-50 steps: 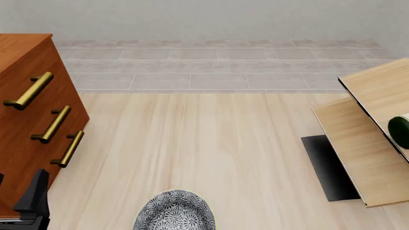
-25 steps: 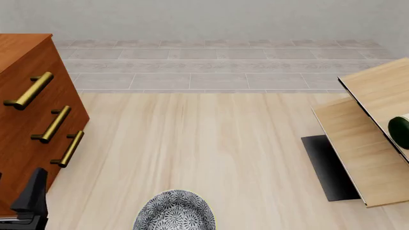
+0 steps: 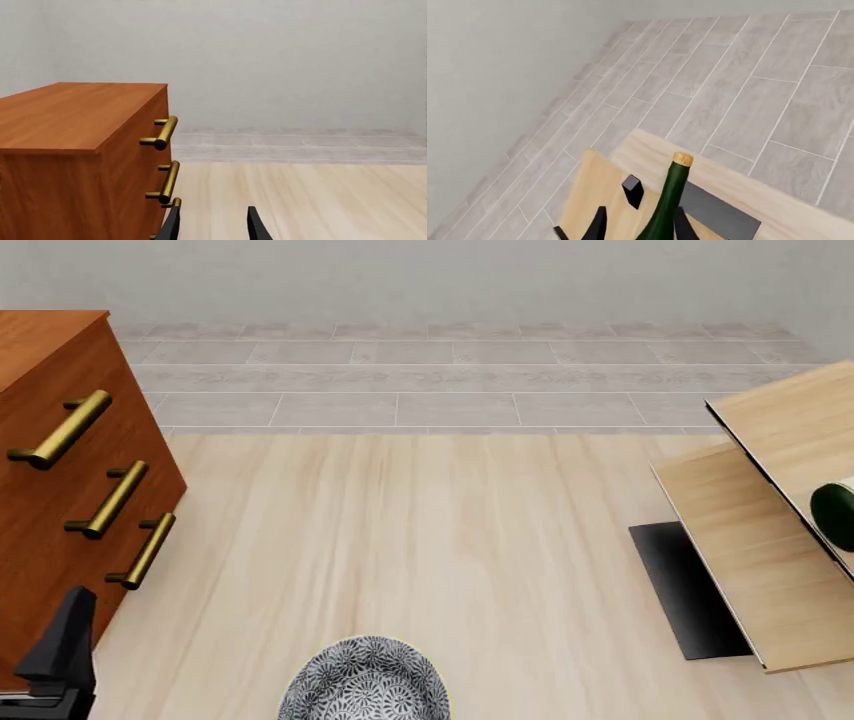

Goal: Put the wine bottle on the wine rack.

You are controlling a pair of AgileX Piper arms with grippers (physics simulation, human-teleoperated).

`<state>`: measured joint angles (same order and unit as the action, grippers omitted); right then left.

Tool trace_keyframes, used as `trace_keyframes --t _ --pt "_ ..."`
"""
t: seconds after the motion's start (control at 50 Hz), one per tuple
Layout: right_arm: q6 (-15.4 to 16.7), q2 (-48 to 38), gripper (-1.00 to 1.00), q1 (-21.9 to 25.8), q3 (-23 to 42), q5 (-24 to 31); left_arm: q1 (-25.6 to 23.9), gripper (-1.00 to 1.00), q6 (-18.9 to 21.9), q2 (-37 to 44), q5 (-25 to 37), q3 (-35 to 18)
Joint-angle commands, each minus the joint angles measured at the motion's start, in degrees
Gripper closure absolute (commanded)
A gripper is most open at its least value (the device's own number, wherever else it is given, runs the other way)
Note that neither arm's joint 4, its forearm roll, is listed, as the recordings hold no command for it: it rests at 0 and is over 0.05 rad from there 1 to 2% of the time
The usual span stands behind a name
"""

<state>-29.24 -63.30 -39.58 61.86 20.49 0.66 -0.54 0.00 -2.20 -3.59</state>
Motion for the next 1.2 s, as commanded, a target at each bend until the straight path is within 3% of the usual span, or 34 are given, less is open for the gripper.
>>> trace_keyframes --t 0.02,0.4,0.46,0.76,0.9,1.04,1.2 --pt "1.0 3.8 -1.0 2.6 -0.1 1.7 -0.1 -1.0 0.0 0.0 0.5 -0.5" --pt "6.2 14.5 -1.0 12.1 -5.4 1.1 -0.3 -1.0 0.1 0.0 -0.7 0.8" --pt "8.4 17.1 -1.0 14.5 -6.2 1.0 -0.2 -1.0 0.2 0.0 -0.8 0.9" --pt "11.3 24.8 -1.0 22.6 -10.4 0.5 -0.1 -1.0 0.5 0.0 -0.5 0.5" --pt "14.0 28.4 -1.0 25.1 -12.3 -0.1 -0.4 -1.0 0.9 0.0 -0.3 0.2" --pt "19.6 34.4 -1.0 28.9 -15.6 -1.5 -1.1 -1.0 1.4 0.0 0.1 -0.4" --pt "22.9 38.8 -1.0 32.4 -20.0 -3.9 -1.7 -1.0 2.0 0.0 0.5 -0.9"
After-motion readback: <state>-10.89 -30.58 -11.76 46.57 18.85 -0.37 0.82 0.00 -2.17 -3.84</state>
